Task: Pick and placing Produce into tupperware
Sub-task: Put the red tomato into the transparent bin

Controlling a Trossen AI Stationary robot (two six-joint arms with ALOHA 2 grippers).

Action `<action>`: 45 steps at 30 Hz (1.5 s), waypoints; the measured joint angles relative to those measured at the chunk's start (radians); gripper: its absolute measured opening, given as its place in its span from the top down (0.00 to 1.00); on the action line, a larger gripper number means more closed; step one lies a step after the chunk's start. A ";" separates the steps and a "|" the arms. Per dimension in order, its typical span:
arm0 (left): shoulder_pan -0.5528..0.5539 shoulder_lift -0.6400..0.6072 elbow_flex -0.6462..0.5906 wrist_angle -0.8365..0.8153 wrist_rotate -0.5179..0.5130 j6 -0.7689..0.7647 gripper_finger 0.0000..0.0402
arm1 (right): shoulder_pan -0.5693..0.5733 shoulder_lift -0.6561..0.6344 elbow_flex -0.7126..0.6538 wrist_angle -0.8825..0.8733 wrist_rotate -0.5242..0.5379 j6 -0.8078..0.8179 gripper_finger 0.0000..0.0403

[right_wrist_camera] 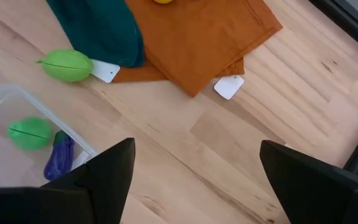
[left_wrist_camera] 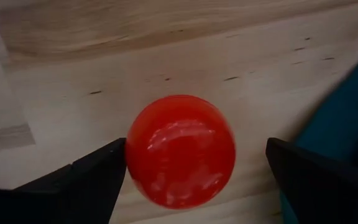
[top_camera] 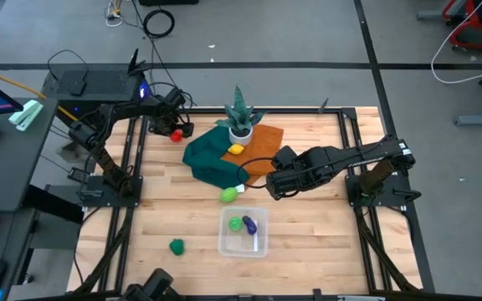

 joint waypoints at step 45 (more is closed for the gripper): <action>-0.023 0.029 0.000 0.018 0.002 0.032 0.31 | 0.000 0.000 0.000 0.010 0.000 0.009 0.23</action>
